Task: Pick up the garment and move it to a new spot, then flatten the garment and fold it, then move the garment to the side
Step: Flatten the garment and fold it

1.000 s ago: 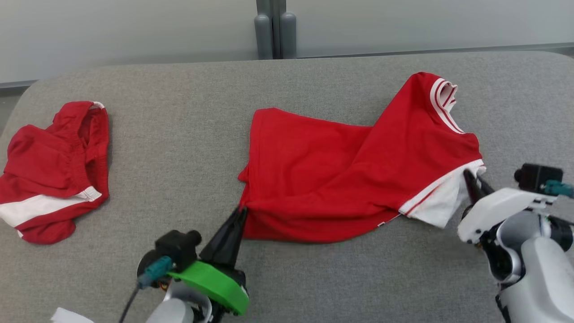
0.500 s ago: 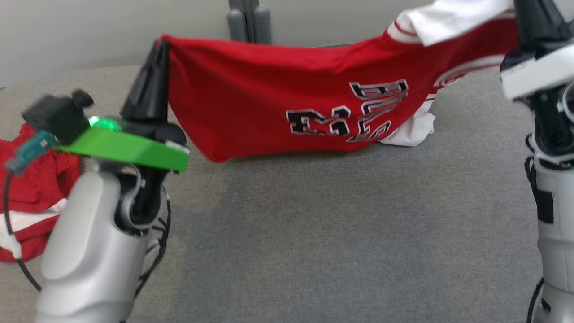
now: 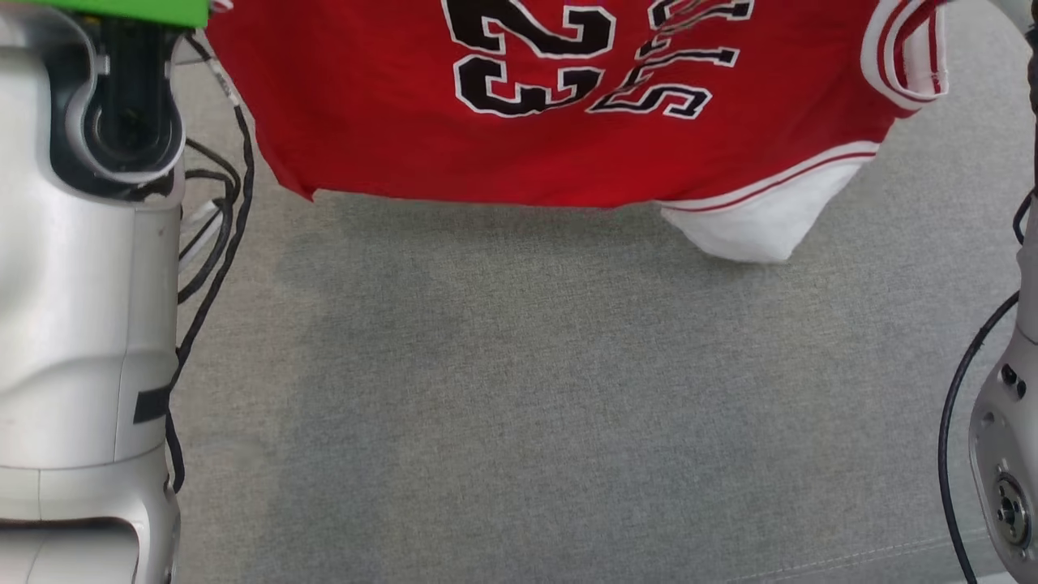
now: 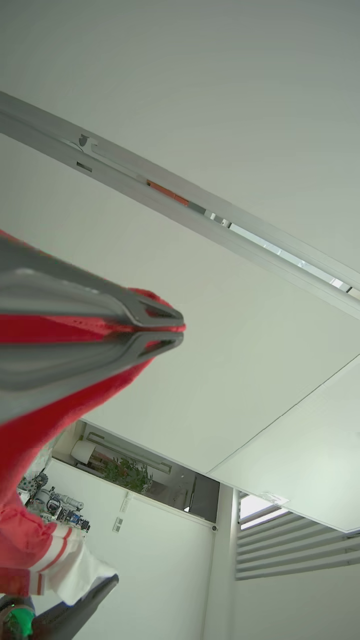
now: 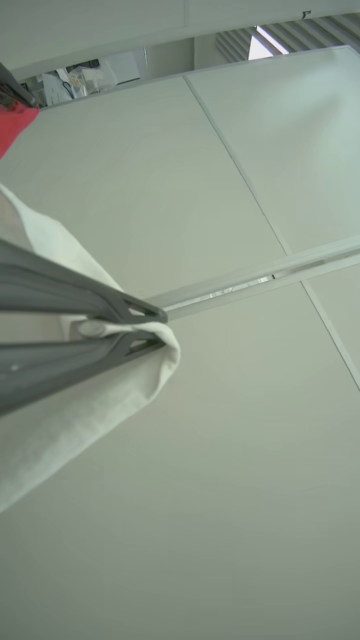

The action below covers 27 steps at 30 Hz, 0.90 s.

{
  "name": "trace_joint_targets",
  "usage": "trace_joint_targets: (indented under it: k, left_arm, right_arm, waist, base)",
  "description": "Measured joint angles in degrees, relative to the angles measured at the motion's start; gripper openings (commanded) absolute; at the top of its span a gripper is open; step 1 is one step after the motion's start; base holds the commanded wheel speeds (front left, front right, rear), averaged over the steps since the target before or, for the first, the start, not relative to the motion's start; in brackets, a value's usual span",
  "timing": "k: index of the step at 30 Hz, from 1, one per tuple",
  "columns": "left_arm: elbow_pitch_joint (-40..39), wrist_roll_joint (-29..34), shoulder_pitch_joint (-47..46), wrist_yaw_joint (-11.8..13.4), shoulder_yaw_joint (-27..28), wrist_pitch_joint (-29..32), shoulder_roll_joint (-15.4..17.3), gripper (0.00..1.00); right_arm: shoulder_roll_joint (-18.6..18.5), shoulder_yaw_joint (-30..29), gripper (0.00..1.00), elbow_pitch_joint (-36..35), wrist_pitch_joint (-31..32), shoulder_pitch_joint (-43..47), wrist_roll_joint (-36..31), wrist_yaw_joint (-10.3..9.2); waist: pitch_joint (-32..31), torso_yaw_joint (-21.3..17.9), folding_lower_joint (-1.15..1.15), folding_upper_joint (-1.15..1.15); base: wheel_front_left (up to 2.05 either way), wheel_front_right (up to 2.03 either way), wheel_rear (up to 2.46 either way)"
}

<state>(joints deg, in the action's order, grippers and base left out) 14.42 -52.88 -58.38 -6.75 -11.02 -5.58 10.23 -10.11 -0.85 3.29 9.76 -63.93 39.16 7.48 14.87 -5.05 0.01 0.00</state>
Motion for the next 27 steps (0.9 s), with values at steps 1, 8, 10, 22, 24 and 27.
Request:
trace_joint_targets:
  k: [1, 8, 10, 22, 24, 27]
  left_arm:
    - [0.63, -0.01, -0.85, 0.23, 0.04, 0.03, -0.18, 0.0]
    - [5.38, 5.36, -9.64, 1.29, 0.08, -5.78, 0.38, 0.0]
    - [6.13, 7.33, -12.33, 1.26, 1.08, -8.18, 0.07, 0.0]
    - [-11.6, 7.72, -10.88, -0.59, 8.61, -9.57, -6.09, 0.0]
    - [-11.81, 6.8, -4.95, -0.59, 7.01, -9.57, -6.08, 0.0]
    - [-10.81, 5.55, 3.11, -0.59, 5.37, -9.57, -6.05, 0.0]
  right_arm:
    - [0.32, -0.04, 0.0, 1.44, -0.18, -0.54, -0.03, 0.01]
    - [2.72, -0.11, 0.0, 13.73, -7.21, -6.35, -7.13, 0.0]
    - [3.87, -2.0, 0.0, 15.46, -13.35, -9.35, -8.91, 0.0]
    - [0.51, -0.07, 0.0, 8.08, -24.74, -11.27, -12.02, 0.01]
    - [-2.46, 3.54, 0.0, 8.15, -24.74, -6.03, -13.12, 0.0]
    - [-7.06, 8.27, 0.0, 8.9, -24.3, 1.86, -14.72, 0.01]
  waist:
    - [0.64, -0.16, 0.0, 0.0]
    - [7.2, -1.49, 0.0, 0.0]
    - [9.28, -1.89, 0.0, 0.0]
    - [15.85, -1.98, 0.0, 0.0]
    - [15.9, -1.27, 0.0, 0.0]
    - [15.22, -0.3, 0.0, 0.0]
  base:
    - [0.0, 0.0, 0.0]
    - [0.0, 0.0, 0.0]
    - [0.0, 0.0, 0.0]
    - [0.0, 0.0, 0.0]
    - [0.0, 0.0, 0.0]
    - [0.0, 0.0, 0.0]
